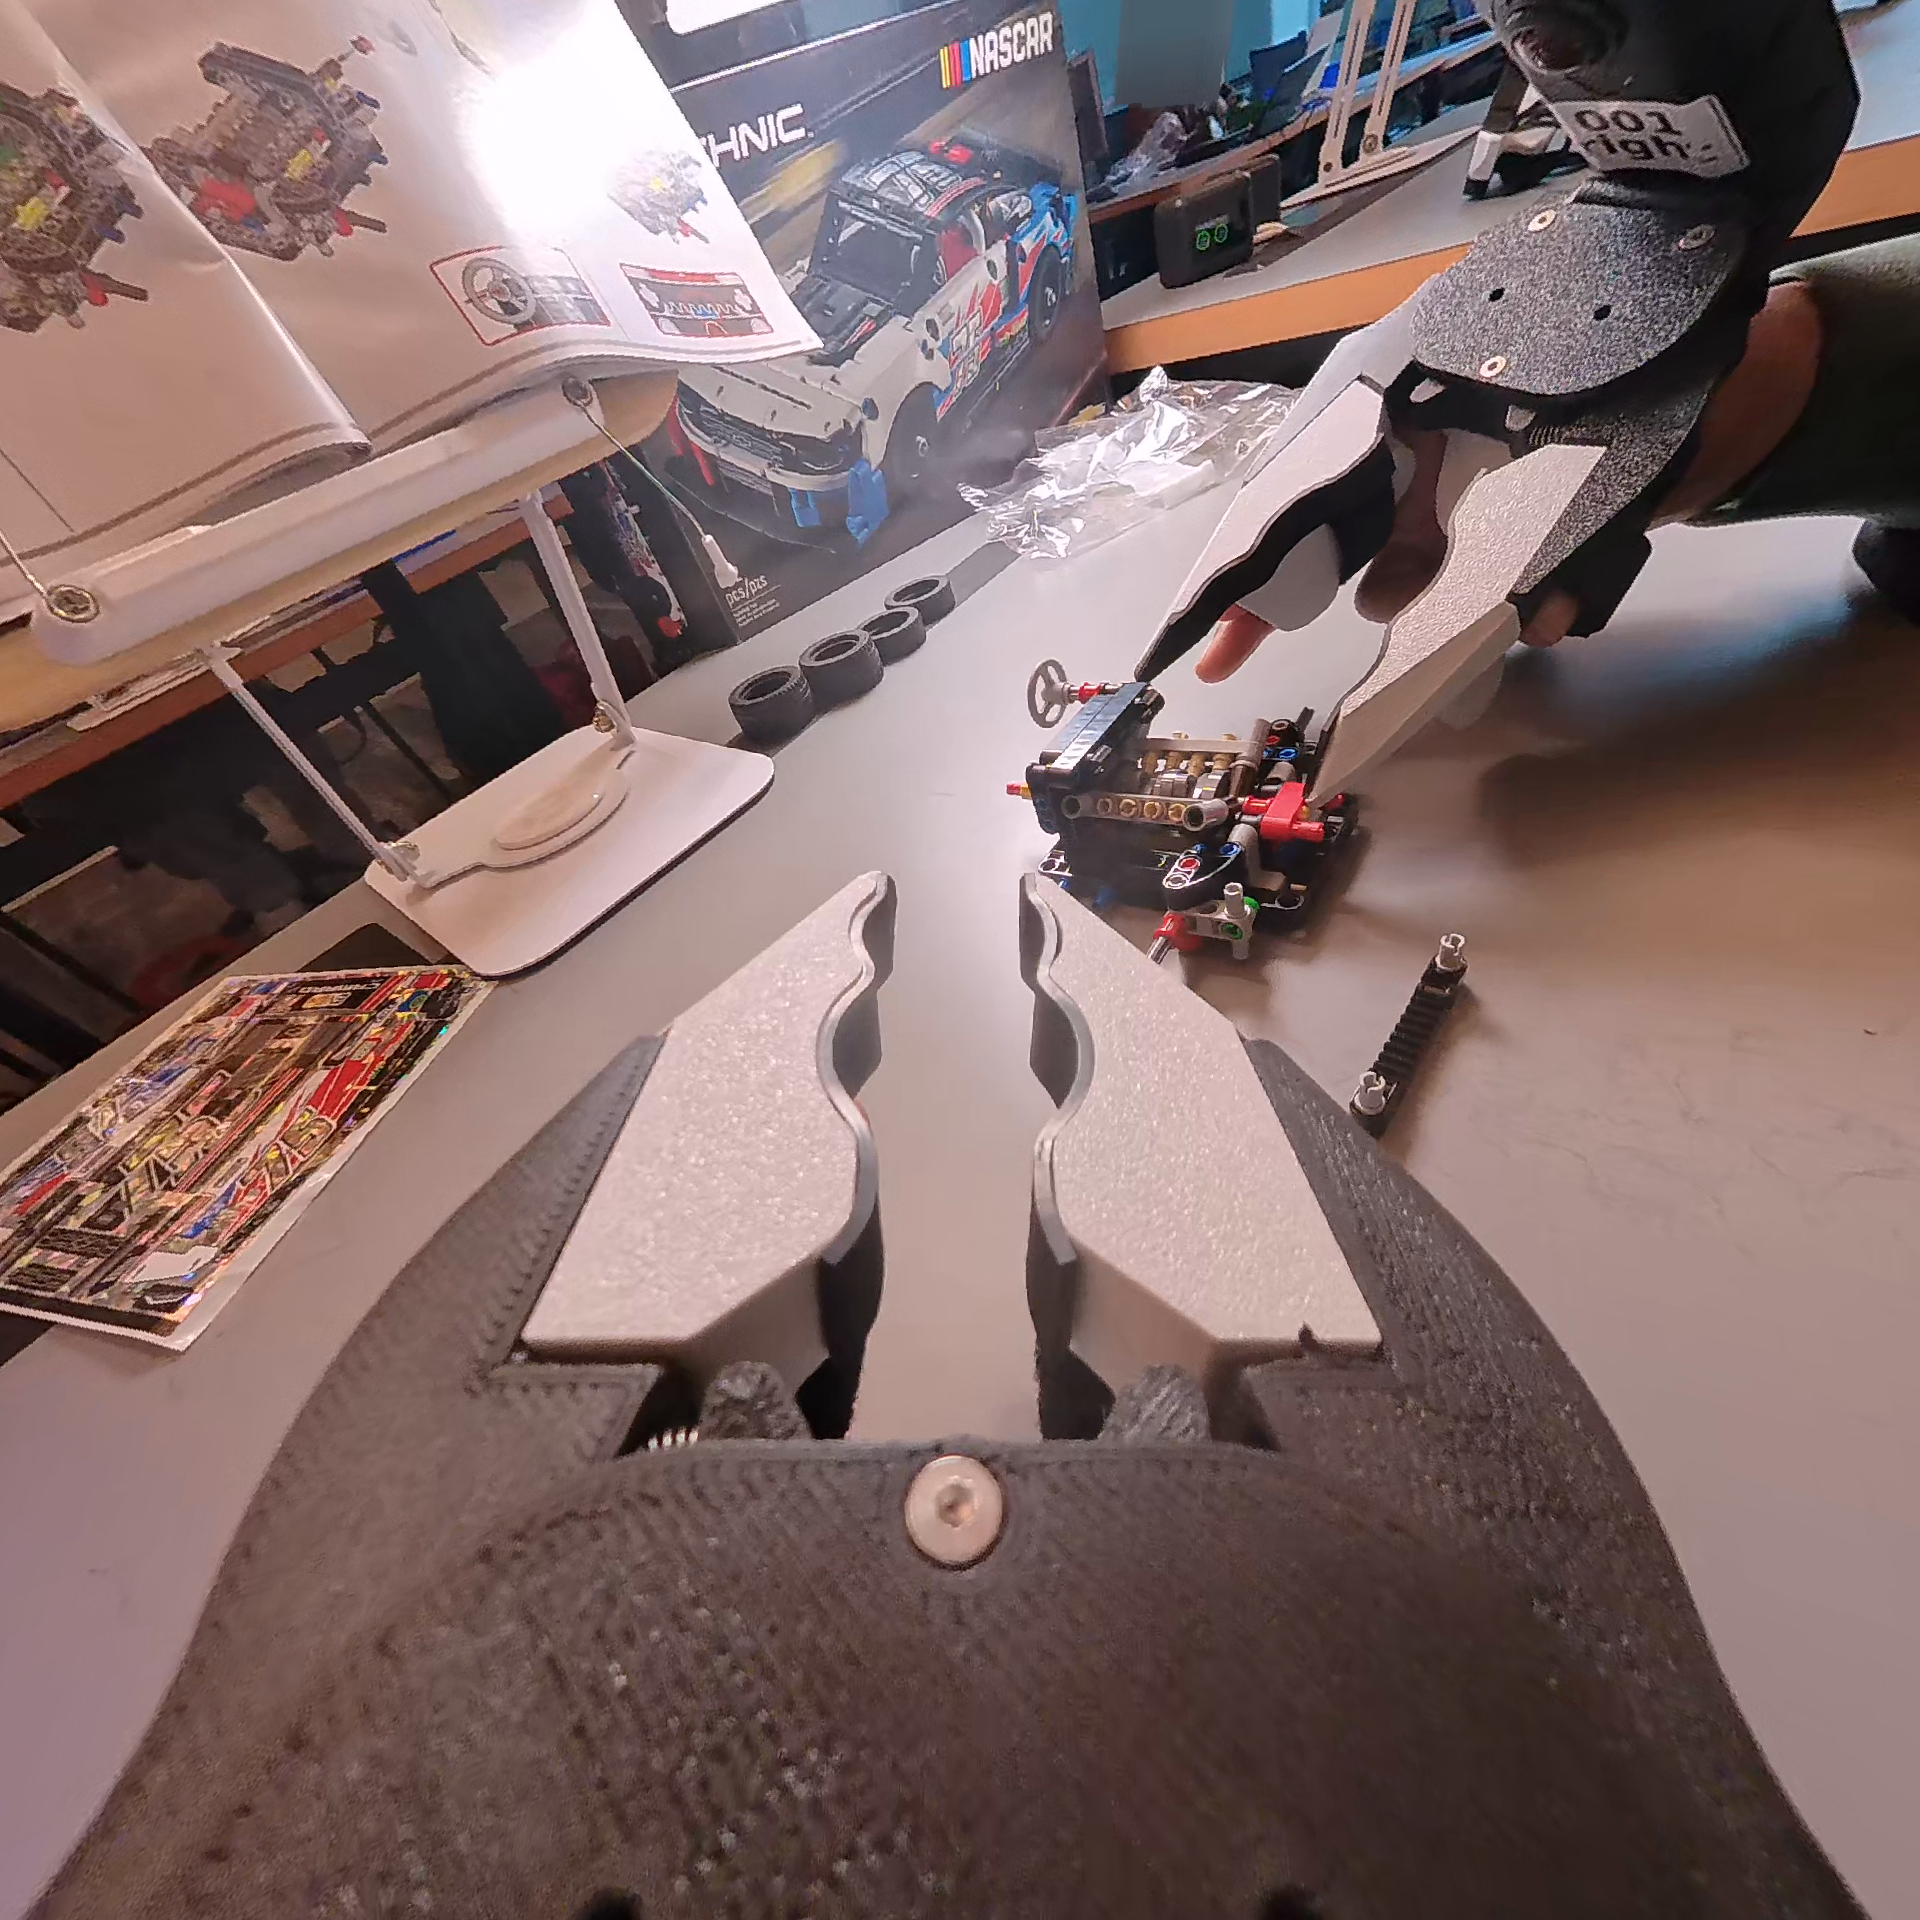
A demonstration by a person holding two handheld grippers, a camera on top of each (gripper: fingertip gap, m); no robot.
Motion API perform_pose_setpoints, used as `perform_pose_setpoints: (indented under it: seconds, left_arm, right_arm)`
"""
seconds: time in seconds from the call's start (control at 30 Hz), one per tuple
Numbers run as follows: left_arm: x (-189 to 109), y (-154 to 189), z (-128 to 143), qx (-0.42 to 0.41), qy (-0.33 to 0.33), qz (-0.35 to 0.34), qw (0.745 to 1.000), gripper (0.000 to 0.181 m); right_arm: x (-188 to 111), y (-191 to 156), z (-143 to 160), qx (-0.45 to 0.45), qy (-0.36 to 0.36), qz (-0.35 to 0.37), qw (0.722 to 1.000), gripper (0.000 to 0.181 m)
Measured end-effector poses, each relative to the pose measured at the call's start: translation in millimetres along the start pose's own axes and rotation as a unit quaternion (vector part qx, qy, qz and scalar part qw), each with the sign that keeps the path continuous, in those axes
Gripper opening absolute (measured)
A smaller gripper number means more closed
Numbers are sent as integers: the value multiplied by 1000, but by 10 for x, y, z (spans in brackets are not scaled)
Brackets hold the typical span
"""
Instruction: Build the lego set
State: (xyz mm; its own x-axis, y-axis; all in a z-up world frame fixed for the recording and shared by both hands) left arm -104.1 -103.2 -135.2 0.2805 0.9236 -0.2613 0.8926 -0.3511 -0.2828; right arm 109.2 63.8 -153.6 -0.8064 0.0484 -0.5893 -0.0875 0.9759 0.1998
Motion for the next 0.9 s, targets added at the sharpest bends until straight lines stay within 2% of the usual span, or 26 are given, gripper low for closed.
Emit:
perform_pose_setpoints:
  seconds: [0.17, 0.43, 0.9]
  left_arm:
    - [0, 4, 6, -1, -2, 10, 1000, 22]
    - [24, 78, 30, 0, -17, 63, 998, 14]
    - [51, 231, 64, -25, -67, 191, 979, 24]
  right_arm:
    - [-2, 4, 5, 0, 0, 2, 1000, 75]
    - [-12, 11, 8, -3, -2, 7, 1000, 72]
    - [-71, 11, -9, -7, 4, 4, 1000, 70]
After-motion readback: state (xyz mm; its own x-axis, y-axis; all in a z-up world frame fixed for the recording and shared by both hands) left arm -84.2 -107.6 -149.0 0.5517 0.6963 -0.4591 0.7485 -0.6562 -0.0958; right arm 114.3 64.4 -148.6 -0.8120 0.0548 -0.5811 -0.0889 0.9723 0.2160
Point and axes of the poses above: each gripper's, where its closed fingertips meet, x out along the fingers, z out of its underside, y = z × x across the jaws, the point moved 10 cm from there along -x, back along the fingers, and after that the axes turned 6 degrees about -y, right-handed, at the moved point
